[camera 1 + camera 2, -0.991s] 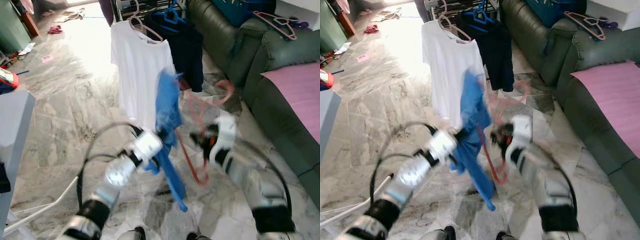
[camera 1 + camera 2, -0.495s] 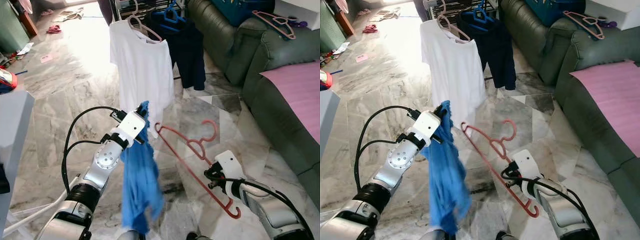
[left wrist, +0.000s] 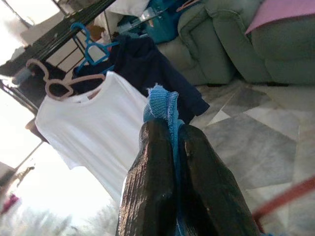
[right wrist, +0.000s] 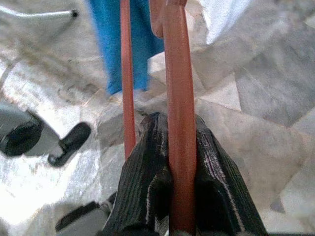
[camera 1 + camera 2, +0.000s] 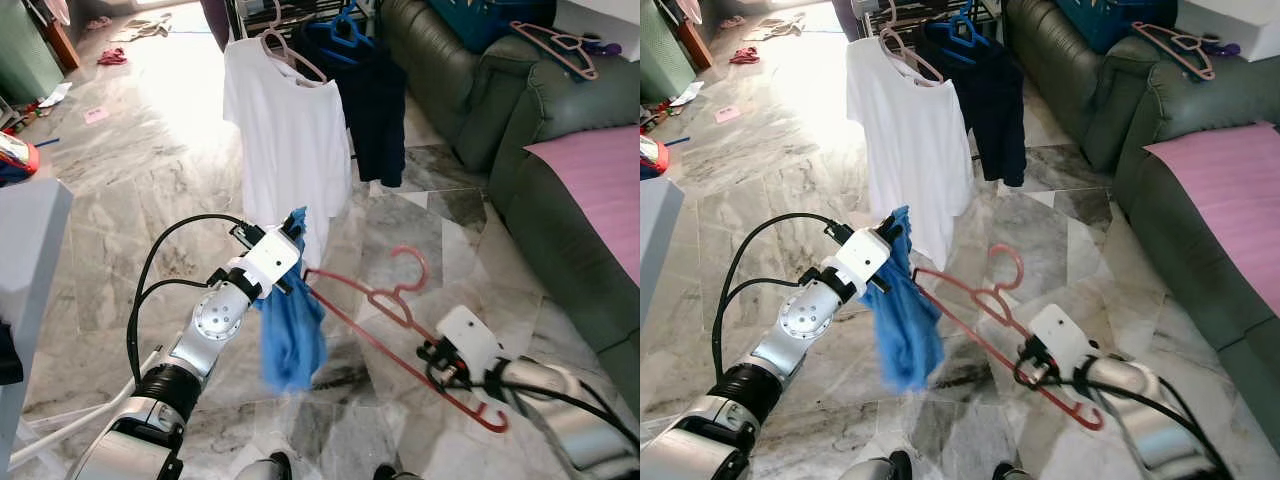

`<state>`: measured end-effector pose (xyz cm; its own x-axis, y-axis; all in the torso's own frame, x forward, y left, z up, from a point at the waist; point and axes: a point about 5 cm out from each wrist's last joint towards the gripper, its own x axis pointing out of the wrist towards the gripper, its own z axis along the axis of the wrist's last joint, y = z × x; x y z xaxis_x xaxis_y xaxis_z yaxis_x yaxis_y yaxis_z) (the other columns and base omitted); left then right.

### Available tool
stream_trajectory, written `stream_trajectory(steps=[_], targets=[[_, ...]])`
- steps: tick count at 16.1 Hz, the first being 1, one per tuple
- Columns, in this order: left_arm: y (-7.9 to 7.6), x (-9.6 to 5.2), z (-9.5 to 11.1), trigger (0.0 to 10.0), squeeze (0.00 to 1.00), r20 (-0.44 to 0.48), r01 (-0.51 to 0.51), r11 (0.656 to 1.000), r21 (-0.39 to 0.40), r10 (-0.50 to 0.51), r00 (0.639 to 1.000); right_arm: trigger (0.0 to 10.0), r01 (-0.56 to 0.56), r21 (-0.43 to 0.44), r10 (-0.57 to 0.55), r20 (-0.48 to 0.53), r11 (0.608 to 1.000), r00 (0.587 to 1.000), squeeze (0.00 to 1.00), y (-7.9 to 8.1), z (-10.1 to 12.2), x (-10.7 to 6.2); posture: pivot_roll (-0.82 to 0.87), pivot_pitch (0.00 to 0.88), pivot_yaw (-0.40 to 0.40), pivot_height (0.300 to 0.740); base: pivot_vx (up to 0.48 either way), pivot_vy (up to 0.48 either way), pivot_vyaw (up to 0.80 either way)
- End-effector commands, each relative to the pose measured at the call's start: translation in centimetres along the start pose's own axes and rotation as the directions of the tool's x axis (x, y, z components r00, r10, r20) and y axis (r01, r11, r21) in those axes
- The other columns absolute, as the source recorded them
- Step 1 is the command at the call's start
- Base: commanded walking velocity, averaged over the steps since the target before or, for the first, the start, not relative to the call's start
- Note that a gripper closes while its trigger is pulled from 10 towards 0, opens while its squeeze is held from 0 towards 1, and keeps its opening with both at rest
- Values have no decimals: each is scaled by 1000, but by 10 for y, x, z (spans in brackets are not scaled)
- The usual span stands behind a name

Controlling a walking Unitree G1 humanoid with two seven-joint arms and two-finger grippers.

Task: Hang hanger

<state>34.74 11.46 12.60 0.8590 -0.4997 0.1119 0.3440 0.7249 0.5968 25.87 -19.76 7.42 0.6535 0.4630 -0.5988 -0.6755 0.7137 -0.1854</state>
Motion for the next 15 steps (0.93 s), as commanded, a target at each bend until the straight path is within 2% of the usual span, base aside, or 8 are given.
stream_trajectory(steps=[1, 3, 7, 15], targets=[[6, 2, 2, 10000, 0, 13, -4, 999, 40, 3, 1000, 10000, -52, -56, 53, 14, 997, 998, 0, 5, 5, -4, 21, 186, 79, 740, 0, 0, 0], [10, 1, -2, 10000, 0, -9, -5, 999, 47, 5, 1000, 10000, -94, -121, 93, -12, 988, 996, 0, 3, 3, -18, 19, 188, 81, 740, 0, 0, 0], [8, 1, -4, 10000, 0, -14, 20, 998, 56, -19, 1000, 10000, -105, -165, 108, 9, 981, 994, 0, -2, 12, -31, 14, 186, 86, 740, 0, 0, 0], [-1, -3, -8, 10000, 0, -22, 98, 991, 87, -97, 995, 10000, -64, -202, 79, 67, 977, 995, 0, -10, 27, -36, 20, 182, 92, 740, 0, 0, 0]])
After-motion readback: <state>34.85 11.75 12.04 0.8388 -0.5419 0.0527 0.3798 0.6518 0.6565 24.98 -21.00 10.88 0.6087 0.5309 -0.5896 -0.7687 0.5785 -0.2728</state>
